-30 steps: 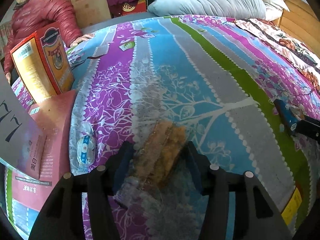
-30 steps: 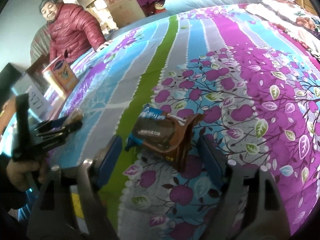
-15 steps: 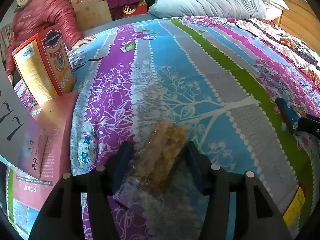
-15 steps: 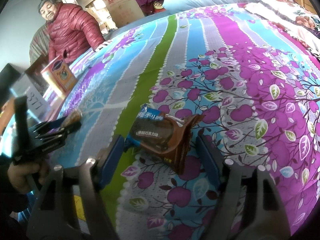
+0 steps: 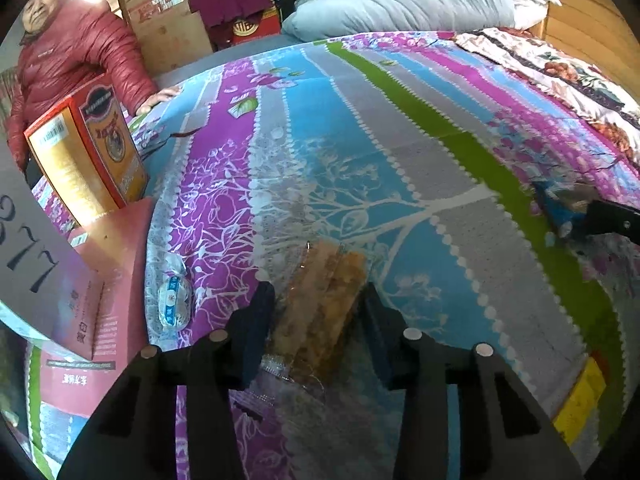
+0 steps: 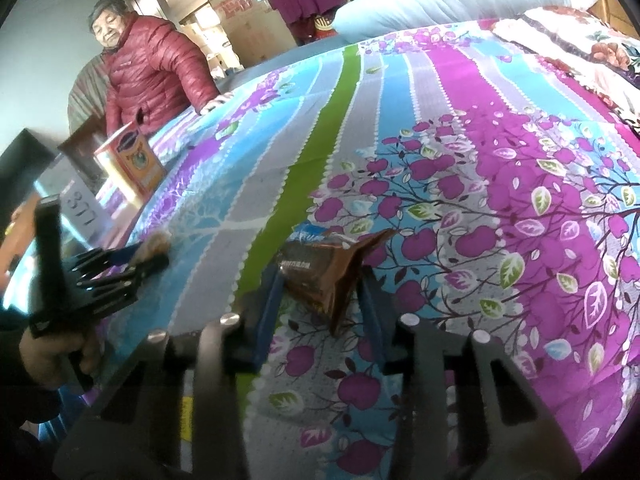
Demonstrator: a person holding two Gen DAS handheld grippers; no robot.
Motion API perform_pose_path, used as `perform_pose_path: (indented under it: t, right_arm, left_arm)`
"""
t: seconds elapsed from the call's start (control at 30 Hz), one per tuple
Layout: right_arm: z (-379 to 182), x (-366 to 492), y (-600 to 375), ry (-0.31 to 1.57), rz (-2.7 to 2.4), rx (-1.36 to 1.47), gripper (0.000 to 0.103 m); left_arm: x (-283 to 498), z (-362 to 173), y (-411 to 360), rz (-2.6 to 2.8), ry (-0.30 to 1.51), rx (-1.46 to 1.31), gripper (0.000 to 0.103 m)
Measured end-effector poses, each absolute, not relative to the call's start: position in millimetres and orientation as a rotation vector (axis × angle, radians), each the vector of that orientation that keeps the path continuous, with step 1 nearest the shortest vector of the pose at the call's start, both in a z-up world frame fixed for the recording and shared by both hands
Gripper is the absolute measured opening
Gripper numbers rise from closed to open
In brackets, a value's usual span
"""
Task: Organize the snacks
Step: 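Lift the granola bar and brown packet off the bedspread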
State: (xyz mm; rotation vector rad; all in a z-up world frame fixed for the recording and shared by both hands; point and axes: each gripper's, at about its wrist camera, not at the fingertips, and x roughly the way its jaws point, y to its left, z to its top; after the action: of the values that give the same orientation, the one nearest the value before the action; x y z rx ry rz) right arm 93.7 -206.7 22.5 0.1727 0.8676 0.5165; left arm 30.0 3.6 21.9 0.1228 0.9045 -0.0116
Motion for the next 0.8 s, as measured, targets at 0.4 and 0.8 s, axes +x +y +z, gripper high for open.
perform_pose_path:
  t: [0.4, 0.8]
  right_arm:
    - [15, 92, -202, 0.929, 0.51, 0.138, 0.048]
    - [34, 98, -201, 0.877, 0.502, -0.004, 0.083]
  left_arm:
    - [6, 100, 15, -0.039, 0.761, 0.028, 0.043]
    - [0, 92, 31, -0.001, 0.806, -0.03, 0.043]
